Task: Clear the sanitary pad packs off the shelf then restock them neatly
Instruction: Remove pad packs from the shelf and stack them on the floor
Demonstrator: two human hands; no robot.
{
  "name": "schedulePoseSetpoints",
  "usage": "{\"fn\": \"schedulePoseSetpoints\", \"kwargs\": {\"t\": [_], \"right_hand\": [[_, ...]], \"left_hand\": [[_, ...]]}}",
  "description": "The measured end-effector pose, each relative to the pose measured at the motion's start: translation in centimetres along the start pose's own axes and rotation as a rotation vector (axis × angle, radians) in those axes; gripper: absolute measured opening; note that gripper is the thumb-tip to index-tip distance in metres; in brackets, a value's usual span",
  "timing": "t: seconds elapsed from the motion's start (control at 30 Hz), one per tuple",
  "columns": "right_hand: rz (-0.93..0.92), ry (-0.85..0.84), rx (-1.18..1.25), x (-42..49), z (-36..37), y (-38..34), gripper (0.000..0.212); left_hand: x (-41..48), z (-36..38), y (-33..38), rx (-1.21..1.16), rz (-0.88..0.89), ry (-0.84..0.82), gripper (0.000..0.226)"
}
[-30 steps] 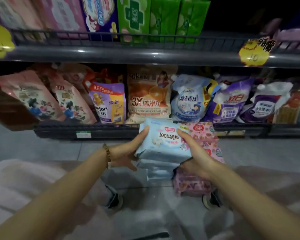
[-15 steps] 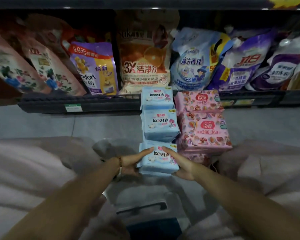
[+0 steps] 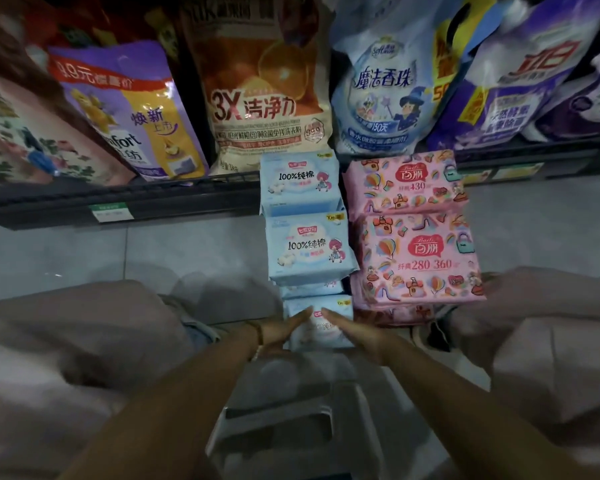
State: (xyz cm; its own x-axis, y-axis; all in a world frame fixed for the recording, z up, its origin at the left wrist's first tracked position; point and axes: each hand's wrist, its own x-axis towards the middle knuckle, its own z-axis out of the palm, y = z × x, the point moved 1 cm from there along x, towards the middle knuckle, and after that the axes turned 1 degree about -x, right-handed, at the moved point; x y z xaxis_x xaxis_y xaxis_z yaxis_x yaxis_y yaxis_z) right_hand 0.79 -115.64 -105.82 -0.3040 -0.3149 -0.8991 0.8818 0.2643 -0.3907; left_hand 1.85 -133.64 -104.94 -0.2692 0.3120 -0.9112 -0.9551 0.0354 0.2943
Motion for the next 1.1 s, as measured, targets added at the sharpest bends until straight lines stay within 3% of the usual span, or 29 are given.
{"fn": "schedulePoseSetpoints", "kwargs": {"t": [0.23, 0.33, 0.57, 0.63, 0.7, 0.73, 0.87, 1.1], "right_hand": [[-0.19, 0.053, 0.019, 2.0, 0.1, 0.8, 0.056], [-0.2, 0.105, 0.03, 2.3, 0.2, 1.0, 0.042], [-0.162, 0.244, -0.241, 0.2, 0.0, -0.2, 0.058], [-0.141, 0.319, -0.38, -0.1, 0.0, -0.2, 0.067], [-0.143, 0.345, -0.462, -0.9, 0.1, -0.4, 0.062], [-0.157, 0.345, -0.497, -1.3, 0.2, -0.5, 0.06], [-0.233, 0.278, -0.685, -5.1, 0.8, -1.5, 0.067], [-0.577, 0.332, -0.992, -18.1, 2.5, -11.3, 0.051]], "left_hand": [[1.1, -0.5, 0.1, 0.206, 0.056, 0.155, 0.063], [0.4, -0.4, 0.3, 0.228, 0.079, 0.198, 0.046], [-2.2, -0.4, 0.8, 0.222, 0.091, 0.232, 0.042], [-3.3, -0.8, 1.2, 0.263, 0.107, 0.264, 0.071], [-2.9, -2.3, 1.1, 0.338, 0.107, 0.307, 0.117], [-3.5, -2.5, 1.3, 0.374, 0.109, 0.31, 0.125], [-9.0, -1.6, 3.5, 0.625, 0.238, 0.423, 0.079], [-19.7, -1.5, 10.1, 1.133, 0.555, 0.615, 0.068]]}}
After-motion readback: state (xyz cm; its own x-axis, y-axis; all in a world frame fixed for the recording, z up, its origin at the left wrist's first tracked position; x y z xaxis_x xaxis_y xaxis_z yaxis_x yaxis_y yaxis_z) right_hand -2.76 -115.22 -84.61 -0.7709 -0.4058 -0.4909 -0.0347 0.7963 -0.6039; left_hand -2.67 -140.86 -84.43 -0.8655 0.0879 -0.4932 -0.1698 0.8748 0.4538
